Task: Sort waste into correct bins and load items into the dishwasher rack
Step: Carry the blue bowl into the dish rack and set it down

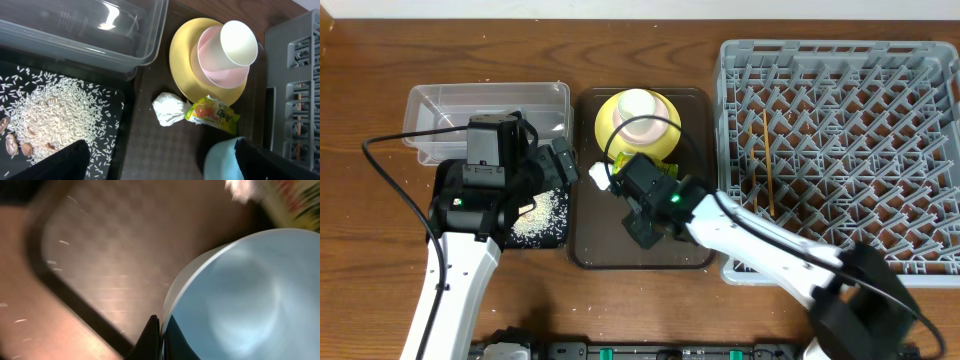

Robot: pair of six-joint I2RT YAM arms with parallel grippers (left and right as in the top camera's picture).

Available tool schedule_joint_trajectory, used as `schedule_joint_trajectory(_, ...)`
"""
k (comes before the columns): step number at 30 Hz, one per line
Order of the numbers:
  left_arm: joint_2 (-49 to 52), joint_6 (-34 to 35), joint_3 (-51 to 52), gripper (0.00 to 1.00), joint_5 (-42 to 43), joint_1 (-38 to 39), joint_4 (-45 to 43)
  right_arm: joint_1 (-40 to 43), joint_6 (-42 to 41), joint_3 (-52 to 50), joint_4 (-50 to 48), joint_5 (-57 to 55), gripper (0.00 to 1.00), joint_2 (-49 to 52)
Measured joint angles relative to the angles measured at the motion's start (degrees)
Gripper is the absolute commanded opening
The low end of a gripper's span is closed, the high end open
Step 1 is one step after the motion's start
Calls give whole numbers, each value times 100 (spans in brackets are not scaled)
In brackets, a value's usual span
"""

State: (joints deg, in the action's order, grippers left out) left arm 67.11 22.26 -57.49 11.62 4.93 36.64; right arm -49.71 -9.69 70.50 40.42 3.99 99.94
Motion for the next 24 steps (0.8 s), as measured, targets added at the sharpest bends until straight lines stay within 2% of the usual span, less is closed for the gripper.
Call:
schedule_joint_trajectory(5, 0, 0, 0, 95, 0, 0, -2, 210, -2, 575, 168, 94, 1, -885)
schedule_joint_trajectory(11, 0, 0, 0, 95, 0, 0, -2, 1491, 85, 887, -140, 743, 1, -1886)
schedule_joint_trajectory(19, 0, 0, 0, 95, 0, -2, -4, 4172, 127, 894, -1314, 3755, 1, -1661)
schedule_joint_trajectory(24, 0, 0, 0, 95, -2, 0, 0, 4990, 107, 894, -2323, 5635, 1, -946)
